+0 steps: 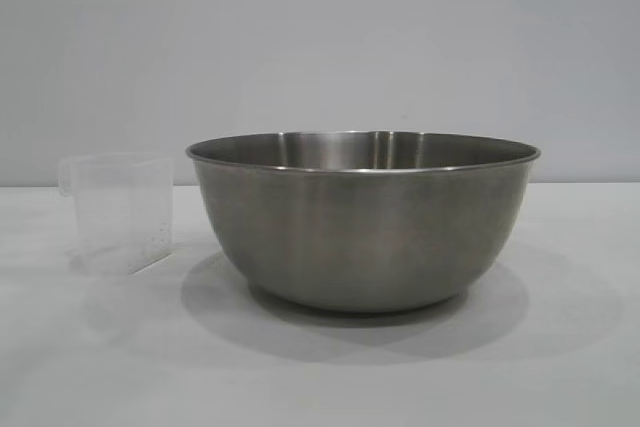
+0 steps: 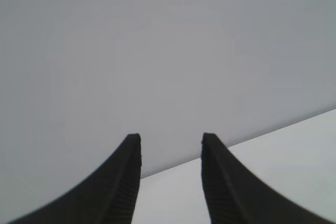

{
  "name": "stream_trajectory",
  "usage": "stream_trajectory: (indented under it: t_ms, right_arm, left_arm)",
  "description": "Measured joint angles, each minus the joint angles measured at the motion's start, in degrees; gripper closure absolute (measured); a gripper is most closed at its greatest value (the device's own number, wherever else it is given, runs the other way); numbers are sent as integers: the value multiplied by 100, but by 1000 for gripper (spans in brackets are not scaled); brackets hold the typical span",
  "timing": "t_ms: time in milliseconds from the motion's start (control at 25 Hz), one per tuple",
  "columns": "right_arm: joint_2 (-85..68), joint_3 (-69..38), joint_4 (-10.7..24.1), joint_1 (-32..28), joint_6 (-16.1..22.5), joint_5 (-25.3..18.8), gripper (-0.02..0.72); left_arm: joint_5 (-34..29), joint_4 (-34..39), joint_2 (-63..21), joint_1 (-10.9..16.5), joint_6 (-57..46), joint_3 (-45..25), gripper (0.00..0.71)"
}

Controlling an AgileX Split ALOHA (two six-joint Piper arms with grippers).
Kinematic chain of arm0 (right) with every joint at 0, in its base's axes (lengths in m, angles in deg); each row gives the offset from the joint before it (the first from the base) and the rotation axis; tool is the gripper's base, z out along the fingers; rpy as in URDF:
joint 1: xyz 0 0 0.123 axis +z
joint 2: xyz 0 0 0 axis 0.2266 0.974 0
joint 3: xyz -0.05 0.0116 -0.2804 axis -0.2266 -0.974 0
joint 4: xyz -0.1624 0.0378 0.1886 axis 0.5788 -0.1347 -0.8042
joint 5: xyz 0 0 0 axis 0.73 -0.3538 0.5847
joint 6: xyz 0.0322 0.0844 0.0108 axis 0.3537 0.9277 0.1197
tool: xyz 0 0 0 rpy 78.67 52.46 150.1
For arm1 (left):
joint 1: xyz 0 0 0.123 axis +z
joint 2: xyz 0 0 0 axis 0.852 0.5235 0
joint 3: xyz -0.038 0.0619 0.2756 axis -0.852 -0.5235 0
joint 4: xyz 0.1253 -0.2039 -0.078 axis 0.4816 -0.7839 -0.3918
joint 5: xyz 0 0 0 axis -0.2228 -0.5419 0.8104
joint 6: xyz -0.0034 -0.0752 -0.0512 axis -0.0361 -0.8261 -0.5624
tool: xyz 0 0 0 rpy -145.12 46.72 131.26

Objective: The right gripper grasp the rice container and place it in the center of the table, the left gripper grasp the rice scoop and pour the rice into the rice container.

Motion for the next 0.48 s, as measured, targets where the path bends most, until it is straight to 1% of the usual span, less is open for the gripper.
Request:
stream_trajectory:
  t_ms: [240, 480]
  right_arm:
    - [0, 0, -12, 0, 0, 0, 403]
    - [0, 0, -184, 0, 14, 0, 403]
  left_arm:
    - [-1329, 0, -1108, 0, -39, -11, 490]
    - [-3143, -10, -2238, 0, -450, -29, 490]
